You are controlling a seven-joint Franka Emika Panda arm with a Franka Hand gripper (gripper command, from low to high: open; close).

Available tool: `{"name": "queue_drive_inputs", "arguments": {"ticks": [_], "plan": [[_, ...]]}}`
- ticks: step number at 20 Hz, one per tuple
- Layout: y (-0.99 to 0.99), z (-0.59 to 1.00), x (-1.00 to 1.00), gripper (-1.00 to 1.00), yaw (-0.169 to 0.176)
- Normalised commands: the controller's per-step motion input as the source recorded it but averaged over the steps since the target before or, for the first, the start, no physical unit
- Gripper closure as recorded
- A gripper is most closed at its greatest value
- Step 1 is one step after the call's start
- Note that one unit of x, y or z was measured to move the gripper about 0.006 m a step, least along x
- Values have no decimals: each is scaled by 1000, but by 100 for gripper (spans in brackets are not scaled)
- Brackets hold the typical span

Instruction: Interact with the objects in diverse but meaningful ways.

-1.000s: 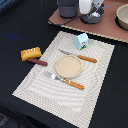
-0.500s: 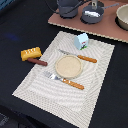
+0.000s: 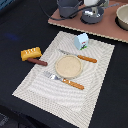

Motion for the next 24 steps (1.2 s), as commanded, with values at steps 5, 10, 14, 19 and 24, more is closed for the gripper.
{"name": "queue_drive_inputs", "arguments": {"ticks": [5, 10, 14, 19, 24], "plan": [[-273, -1, 65, -100, -209], [-30, -51, -169, -100, -109], [36, -162, -161, -100, -14], [0, -334, -217, -100, 0], [-22, -362, -239, -100, 0]]}}
